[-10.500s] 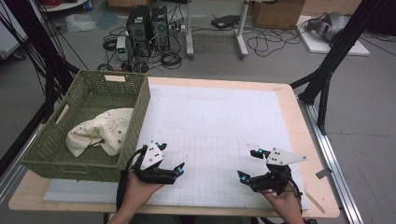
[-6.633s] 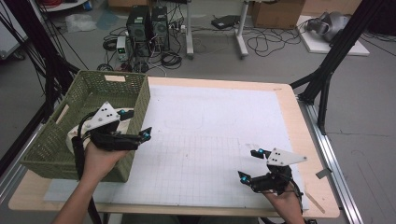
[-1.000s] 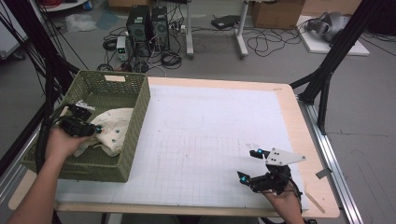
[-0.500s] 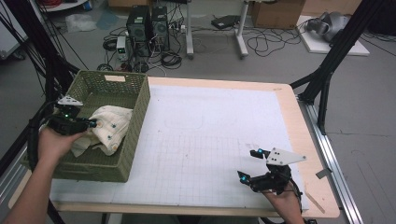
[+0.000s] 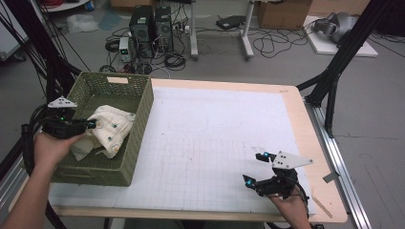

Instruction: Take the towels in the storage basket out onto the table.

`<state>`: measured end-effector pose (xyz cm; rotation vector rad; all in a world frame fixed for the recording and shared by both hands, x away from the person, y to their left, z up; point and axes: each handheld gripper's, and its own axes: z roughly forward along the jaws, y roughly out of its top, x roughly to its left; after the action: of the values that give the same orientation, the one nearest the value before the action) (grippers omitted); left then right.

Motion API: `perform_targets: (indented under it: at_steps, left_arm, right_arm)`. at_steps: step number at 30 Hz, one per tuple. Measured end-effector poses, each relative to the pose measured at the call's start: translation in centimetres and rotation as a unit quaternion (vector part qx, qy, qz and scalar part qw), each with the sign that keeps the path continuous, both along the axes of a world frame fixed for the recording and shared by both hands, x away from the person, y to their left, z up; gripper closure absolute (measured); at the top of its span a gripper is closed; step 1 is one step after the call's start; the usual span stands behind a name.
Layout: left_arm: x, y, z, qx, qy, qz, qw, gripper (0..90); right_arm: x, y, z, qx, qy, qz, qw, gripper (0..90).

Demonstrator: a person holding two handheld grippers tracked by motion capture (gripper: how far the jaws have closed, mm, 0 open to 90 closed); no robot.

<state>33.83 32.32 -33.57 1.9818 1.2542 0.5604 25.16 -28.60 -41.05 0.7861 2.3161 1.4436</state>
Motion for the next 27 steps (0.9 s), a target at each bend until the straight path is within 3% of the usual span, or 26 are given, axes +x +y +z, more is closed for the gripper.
perform_targets:
  at_steps: [6,9,15,27]
  left_arm:
    - [-0.1,0.0,0.9,-0.014,-0.015,0.001,0.9998,84.8]
    - [-0.4,0.0,1.7,-0.032,-0.034,0.005,0.9989,84.8]
    - [-1.2,-0.1,3.1,-0.046,-0.060,0.002,0.9972,84.8]
    - [-2.0,0.0,4.7,-0.077,-0.102,0.000,0.9918,84.8]
  right_arm:
    - [0.0,-0.1,0.1,0.003,0.002,-0.003,1.0000,10.2]
    - [0.0,-0.2,0.1,0.004,-0.002,-0.003,1.0000,10.2]
    - [0.0,-0.2,0.1,0.004,-0.003,-0.001,1.0000,10.2]
    - [-0.1,-0.1,0.1,0.003,0.001,-0.001,1.0000,10.2]
